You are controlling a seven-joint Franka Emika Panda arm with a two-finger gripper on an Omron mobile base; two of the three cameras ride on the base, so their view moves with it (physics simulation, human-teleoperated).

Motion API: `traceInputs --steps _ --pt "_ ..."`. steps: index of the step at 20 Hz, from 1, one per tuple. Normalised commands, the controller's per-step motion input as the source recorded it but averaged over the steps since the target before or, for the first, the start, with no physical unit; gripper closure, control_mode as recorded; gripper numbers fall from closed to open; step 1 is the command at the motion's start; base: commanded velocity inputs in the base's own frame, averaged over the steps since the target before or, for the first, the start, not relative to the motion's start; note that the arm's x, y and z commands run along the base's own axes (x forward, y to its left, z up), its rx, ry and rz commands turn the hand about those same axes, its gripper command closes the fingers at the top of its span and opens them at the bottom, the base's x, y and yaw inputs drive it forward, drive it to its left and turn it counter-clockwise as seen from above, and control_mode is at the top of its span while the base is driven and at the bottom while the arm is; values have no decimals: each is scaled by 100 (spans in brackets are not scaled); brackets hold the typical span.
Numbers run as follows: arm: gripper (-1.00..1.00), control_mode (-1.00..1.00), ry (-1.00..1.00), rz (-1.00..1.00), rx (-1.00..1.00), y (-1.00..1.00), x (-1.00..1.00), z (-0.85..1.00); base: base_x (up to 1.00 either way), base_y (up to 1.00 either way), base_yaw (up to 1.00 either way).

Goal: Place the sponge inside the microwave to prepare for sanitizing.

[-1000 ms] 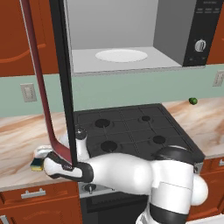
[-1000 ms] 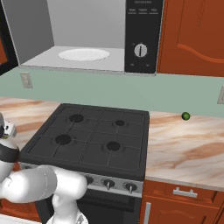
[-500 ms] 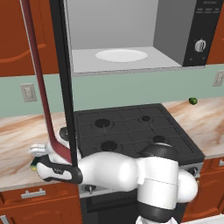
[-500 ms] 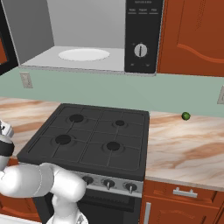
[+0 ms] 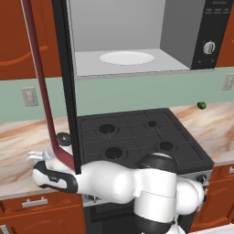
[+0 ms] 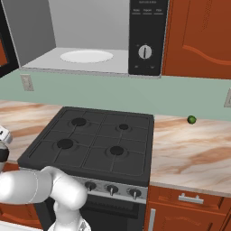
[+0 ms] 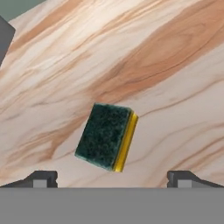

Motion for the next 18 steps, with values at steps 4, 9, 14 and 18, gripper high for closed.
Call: traceInputs --steps 4,9,14,18 --pt "-100 -100 10 0 0 7 18 -9 0 0 0" --pt "-100 -100 8 0 0 6 18 -15 0 0 0" --pt "-100 -100 5 0 0 13 14 -20 0 0 0" --pt "-100 -100 1 0 0 17 11 -17 0 0 0"
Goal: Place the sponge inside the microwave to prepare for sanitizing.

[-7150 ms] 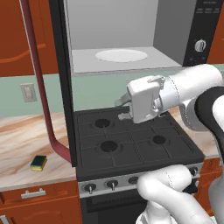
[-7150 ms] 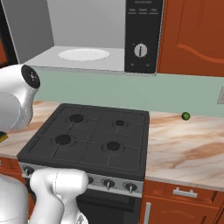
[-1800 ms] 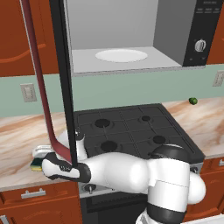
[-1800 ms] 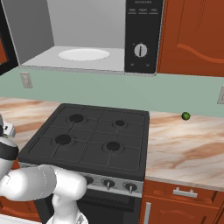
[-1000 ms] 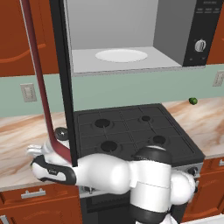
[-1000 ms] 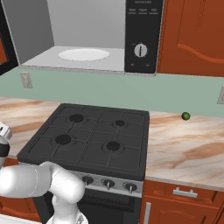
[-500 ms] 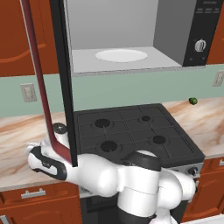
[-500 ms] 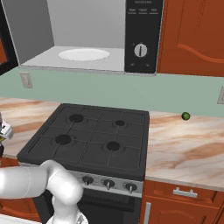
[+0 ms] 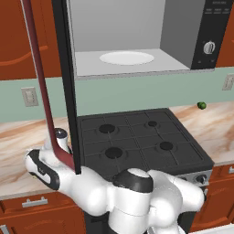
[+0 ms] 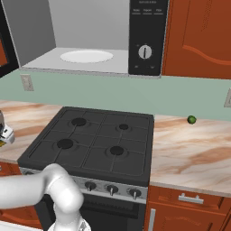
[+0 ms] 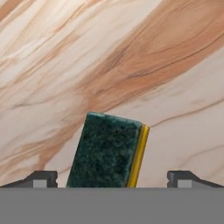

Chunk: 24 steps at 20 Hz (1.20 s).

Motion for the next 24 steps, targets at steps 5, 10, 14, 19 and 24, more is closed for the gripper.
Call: traceInputs --steps 5,10,14,19,24 --pt "-100 -100 0 0 0 17 9 -12 0 0 0" --pt "-100 -100 2 0 -1 13 8 -3 0 0 0" --pt "-100 -100 5 0 -3 9 3 -12 0 0 0" --pt "-100 -100 3 -1 -4 6 1 -18 0 0 0" --pt "-100 -100 0 -1 -3 7 2 -18 0 0 0"
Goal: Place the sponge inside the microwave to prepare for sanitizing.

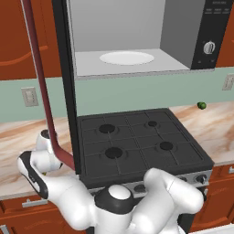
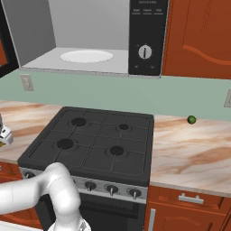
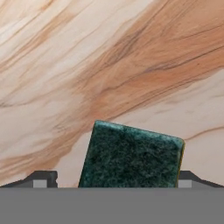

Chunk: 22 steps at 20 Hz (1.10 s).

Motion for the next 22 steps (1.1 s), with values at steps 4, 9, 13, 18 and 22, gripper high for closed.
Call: traceInputs --steps 4,9,13,18,22 --pt "-100 -100 0 0 -1 4 4 -14 0 0 0" --pt "100 -100 0 0 -1 3 0 -18 0 0 0" --pt "100 -100 0 -1 -2 1 0 -18 0 0 0" --pt "100 -100 0 -2 -1 -2 0 -20 0 0 0" --pt "100 -100 0 -1 0 -9 -5 -12 0 0 0"
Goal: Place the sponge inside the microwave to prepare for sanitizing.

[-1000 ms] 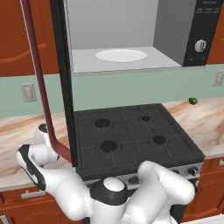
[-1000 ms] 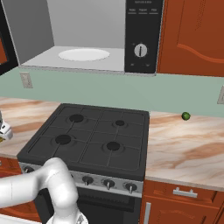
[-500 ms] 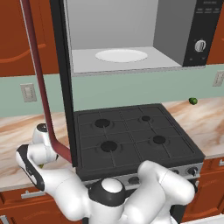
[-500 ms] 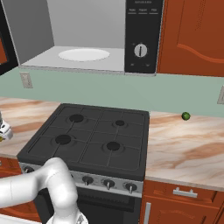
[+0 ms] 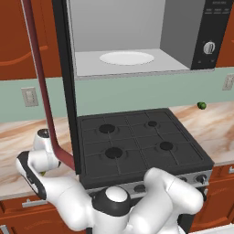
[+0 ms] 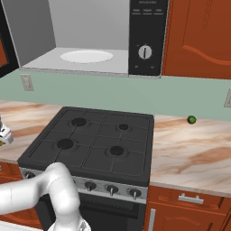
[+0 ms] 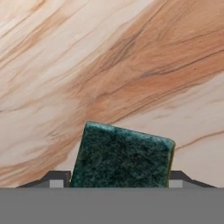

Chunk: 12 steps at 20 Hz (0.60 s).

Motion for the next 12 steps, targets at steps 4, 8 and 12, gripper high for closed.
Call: traceInputs --steps 4,8,12 --pt "100 -100 0 -2 0 -30 -17 -2 0 0 0" --pt "100 -100 2 -4 0 -37 -10 0 0 0 0" --pt "100 -100 1 -1 0 -46 -9 12 0 0 0"
